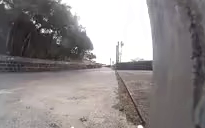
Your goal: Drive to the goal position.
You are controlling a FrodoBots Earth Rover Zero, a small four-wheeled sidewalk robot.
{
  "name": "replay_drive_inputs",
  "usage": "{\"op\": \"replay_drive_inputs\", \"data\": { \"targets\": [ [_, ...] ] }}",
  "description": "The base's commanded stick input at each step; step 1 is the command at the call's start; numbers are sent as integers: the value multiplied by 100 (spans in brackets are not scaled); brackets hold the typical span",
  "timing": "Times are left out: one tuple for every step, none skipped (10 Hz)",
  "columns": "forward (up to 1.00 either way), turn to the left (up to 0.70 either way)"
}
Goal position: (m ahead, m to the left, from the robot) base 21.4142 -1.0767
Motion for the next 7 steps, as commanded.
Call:
{"op": "replay_drive_inputs", "data": {
  "targets": [
    [0,45],
    [0,45],
    [0,0],
    [0,0],
    [0,0],
    [0,0],
    [0,0]
  ]
}}
